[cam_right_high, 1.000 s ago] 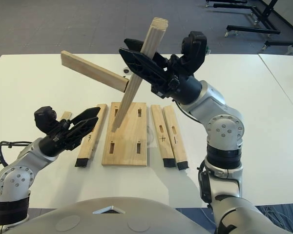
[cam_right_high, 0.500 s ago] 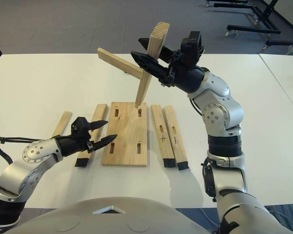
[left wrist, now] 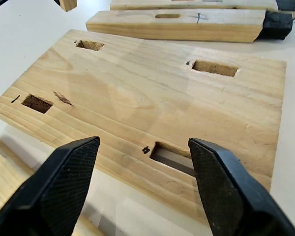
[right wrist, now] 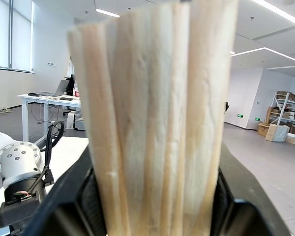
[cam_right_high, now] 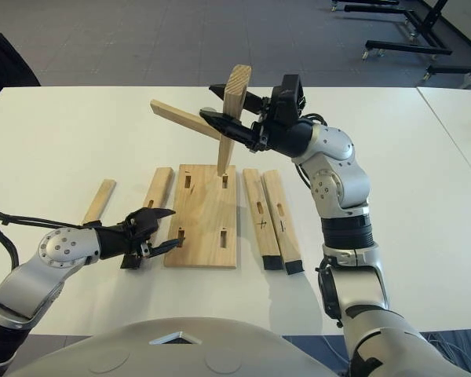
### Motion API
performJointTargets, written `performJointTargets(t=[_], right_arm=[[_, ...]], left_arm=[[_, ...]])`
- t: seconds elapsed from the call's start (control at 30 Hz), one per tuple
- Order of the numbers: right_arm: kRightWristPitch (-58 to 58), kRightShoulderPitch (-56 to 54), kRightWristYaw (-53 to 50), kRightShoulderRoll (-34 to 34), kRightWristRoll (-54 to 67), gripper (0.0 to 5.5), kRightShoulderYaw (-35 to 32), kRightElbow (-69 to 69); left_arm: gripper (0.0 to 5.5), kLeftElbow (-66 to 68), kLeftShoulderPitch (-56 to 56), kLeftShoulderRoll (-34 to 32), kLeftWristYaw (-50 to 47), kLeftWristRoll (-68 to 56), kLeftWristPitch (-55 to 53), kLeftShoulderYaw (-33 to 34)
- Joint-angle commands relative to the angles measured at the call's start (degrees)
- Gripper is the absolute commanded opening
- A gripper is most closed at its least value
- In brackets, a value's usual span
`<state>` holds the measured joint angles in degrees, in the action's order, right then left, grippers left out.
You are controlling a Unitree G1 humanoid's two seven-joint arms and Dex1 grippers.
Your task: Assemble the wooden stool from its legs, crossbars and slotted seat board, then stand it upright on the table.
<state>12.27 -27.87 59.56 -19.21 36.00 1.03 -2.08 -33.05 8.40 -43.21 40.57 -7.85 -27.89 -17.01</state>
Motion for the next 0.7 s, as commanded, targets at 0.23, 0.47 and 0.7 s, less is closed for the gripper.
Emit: performJointTargets(t=[0.23, 0.47, 0.7], right_arm=[[-6.43, 2.05, 3.99, -0.16, -3.54, 2.09, -0.20, 7.81], [-11.93, 2.64, 5.67, 1.85, -6.21, 2.08, 0.56, 11.90], [-13.16, 0.80, 7.69, 2.43, -5.95, 2.08, 0.44, 14.07]], left_arm=[[3.31, -0.73, -0.44, -2.56, 3.64, 1.74, 0.47, 1.53], [3.31, -1.91, -1.62, -5.25, 7.57, 0.70, -0.64, 3.03], [3.31, -1.88, -3.19, -5.57, 8.70, 0.13, -1.76, 3.19]])
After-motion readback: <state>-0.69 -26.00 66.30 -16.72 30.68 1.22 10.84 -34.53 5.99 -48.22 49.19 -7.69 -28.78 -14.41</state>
